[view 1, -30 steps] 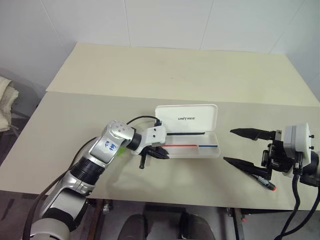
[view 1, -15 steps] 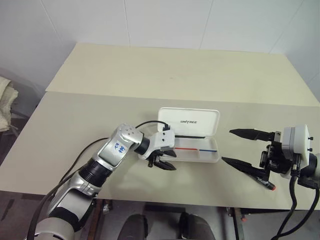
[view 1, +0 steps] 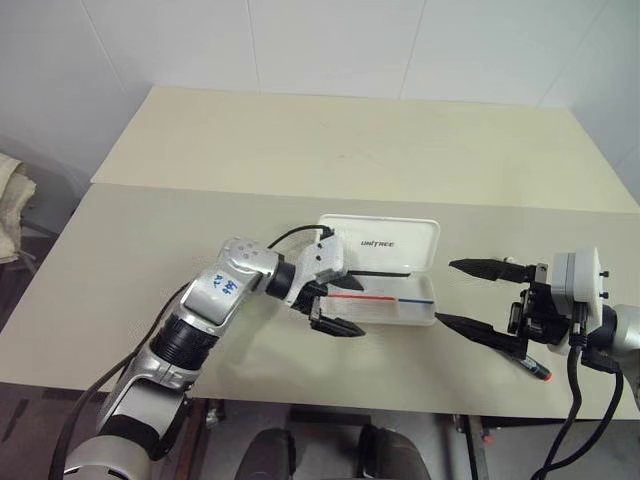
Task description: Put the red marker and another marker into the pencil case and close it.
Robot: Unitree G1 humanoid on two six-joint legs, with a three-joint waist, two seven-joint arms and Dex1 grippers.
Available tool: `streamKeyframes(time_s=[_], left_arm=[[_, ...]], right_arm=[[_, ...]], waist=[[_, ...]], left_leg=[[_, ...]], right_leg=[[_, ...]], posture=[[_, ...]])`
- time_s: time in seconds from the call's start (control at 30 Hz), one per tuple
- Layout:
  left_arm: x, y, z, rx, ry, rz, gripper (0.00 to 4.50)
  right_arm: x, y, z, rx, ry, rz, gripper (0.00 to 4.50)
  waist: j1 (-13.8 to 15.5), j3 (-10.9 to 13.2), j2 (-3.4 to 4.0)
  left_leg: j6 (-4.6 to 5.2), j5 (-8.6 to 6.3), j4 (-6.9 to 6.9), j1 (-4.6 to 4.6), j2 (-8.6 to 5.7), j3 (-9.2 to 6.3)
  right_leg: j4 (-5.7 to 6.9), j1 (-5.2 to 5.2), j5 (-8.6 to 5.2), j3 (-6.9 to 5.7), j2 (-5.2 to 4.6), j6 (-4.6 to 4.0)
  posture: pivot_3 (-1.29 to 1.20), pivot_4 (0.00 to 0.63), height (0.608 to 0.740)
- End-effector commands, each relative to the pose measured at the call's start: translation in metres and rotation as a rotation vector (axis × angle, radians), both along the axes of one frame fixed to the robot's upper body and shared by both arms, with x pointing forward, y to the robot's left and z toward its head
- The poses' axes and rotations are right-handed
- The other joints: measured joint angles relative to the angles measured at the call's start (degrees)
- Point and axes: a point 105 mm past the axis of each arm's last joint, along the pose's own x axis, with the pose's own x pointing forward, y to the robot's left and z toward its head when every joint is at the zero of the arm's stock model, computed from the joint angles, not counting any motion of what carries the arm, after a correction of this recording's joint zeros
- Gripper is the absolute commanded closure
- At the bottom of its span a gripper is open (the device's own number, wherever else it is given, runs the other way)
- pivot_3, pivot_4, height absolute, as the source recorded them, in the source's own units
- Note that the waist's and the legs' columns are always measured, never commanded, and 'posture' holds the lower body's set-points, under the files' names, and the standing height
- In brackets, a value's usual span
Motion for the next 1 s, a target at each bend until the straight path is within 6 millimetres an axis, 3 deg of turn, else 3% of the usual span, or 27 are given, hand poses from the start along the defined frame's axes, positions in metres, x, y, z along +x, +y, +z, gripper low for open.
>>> streamKeyframes(time_s=[0.03, 0.2, 0.37, 0.57, 0.83, 0.97, 1.0], left_arm=[[0.006, 0.01, 0.02, -0.128, -0.041, 0.052, 0.03], [-0.002, 0.04, 0.026, -0.268, -0.102, 0.035, 0.03], [-0.015, 0.084, 0.025, -0.282, -0.128, 0.035, 0.03], [-0.016, 0.122, 0.033, -0.243, -0.162, 0.065, 0.03], [-0.002, 0.128, 0.044, -0.25, -0.266, 0.08, 0.03], [0.0, 0.127, 0.047, -0.258, -0.281, 0.08, 0.03], [0.0, 0.127, 0.048, -0.262, -0.285, 0.081, 0.01]], right_arm=[[0.0, -0.008, -0.004, 0.013, 0.026, -0.04, 0.39], [0.001, -0.046, -0.029, -0.059, 0.123, -0.237, 0.39], [-0.001, -0.074, -0.052, -0.087, 0.206, -0.398, 0.39], [-0.014, -0.097, -0.083, -0.123, 0.306, -0.459, 0.39], [-0.016, -0.13, -0.111, -0.148, 0.377, -0.487, 0.39], [-0.02, -0.132, -0.125, -0.143, 0.42, -0.457, 0.39], [-0.023, -0.129, -0.127, -0.14, 0.431, -0.434, 0.58]], waist=[[0.0, 0.0, 0.0], [0.0, 0.0, 0.01], [-0.3, 0.0, 0.02], [-0.1, 0.0, 0.03], [-0.4, 0.0, 0.04], [-0.7, 0.0, 0.07], [-0.8, 0.0, 0.06]], left_leg=[[0.0, 0.0, 0.0, 0.01, 0.0, 0.0], [0.0, 0.0, 0.0, 0.04, 0.01, 0.01], [-0.01, 0.0, -0.02, 0.04, 0.02, 0.05], [-0.02, 0.01, -0.02, 0.07, 0.04, 0.01], [-0.02, 0.0, -0.05, 0.08, 0.02, 0.06], [-0.02, 0.0, -0.06, 0.11, 0.02, 0.09], [-0.02, 0.0, -0.07, 0.11, 0.02, 0.09]], right_leg=[[0.0, 0.0, 0.0, 0.01, 0.0, 0.0], [0.03, 0.01, 0.0, 0.02, -0.01, 0.0], [0.01, -0.01, 0.0, 0.01, 0.0, -0.01], [0.06, 0.0, -0.01, 0.02, -0.01, -0.03], [0.04, 0.0, -0.01, 0.03, 0.0, -0.03], [0.05, 0.0, -0.01, 0.04, 0.0, -0.02], [0.05, 0.0, -0.01, 0.04, 0.0, -0.02]], posture=[[0.0, 0.15, 0.74], [0.0, 0.15, 0.74], [0.0, 0.15, 0.74], [0.0, 0.15, 0.74], [0.0, 0.15, 0.74], [0.0, 0.15, 0.74], [0.0, 0.15, 0.74]])
